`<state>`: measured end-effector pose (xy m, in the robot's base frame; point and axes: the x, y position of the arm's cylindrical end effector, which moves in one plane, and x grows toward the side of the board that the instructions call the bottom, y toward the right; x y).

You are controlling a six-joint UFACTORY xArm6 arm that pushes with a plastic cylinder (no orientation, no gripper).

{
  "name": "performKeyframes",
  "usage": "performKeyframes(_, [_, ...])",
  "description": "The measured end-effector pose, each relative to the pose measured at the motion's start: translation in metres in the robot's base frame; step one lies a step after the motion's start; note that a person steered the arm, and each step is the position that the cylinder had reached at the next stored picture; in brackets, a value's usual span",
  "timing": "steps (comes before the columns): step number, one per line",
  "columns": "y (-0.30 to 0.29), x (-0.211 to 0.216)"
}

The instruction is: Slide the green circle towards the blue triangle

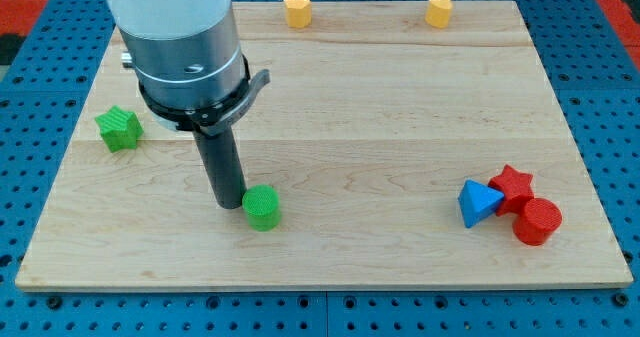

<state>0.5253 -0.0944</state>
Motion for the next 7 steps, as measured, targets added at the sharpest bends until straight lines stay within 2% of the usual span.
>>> performKeyframes(1, [-0.011, 0.012])
performKeyframes(2, [0.007, 0.028])
performKeyframes(3, [0.057, 0.025])
performKeyframes(4, [0.077, 0.019])
performKeyframes(5, [0.025, 0.017])
performKeyframes(6, [0.021, 0.004])
performKeyframes(7, [0.055, -0.013])
